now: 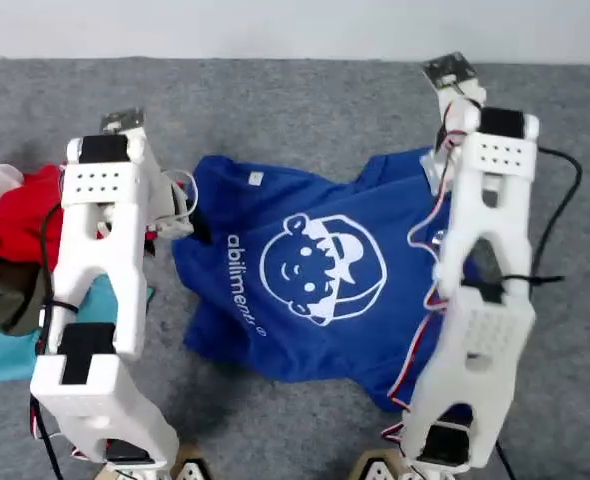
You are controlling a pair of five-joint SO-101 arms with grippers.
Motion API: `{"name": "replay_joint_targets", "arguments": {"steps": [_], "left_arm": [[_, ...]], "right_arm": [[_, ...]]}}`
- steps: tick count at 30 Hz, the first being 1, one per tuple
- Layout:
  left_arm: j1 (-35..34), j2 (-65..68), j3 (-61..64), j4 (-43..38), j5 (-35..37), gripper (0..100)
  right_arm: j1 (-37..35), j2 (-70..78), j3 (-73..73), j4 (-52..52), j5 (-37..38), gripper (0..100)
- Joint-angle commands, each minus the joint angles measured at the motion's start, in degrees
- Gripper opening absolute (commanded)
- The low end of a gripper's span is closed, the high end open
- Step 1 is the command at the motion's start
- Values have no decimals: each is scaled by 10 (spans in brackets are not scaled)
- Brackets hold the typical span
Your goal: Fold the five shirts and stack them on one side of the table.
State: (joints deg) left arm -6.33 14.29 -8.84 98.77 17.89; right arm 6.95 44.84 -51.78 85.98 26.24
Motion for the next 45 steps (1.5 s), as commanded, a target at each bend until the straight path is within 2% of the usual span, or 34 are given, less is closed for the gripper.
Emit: {"name": "replay_joint_targets", "arguments": {"steps": [1, 5, 10, 12, 16, 23, 29, 34, 41, 45], "left_arm": [[-4, -33, 6, 19, -9, 294], [1, -33, 18, 19, -9, 294], [2, -33, 22, 19, -9, 294], [2, -33, 22, 19, -9, 294], [2, -33, 22, 19, -8, 294], [-1, -33, 26, 19, -8, 294], [2, -33, 59, 19, -8, 294], [2, -33, 72, 18, -8, 294], [2, -33, 72, 18, -8, 294], [2, -33, 72, 18, -8, 294]], "right_arm": [[-1, 121, -194, 43, -4, 277], [4, 226, -327, 63, -3, 275], [4, 291, -389, 131, -3, 270], [5, 296, -405, 142, -3, 215], [18, 295, -430, 142, -3, 6], [69, 295, -445, 167, 4, 9], [117, 294, -398, 171, 61, 9], [127, 293, -334, 172, 105, 43], [135, 235, -334, 170, 105, 285], [128, 165, -335, 167, 104, 292]]}}
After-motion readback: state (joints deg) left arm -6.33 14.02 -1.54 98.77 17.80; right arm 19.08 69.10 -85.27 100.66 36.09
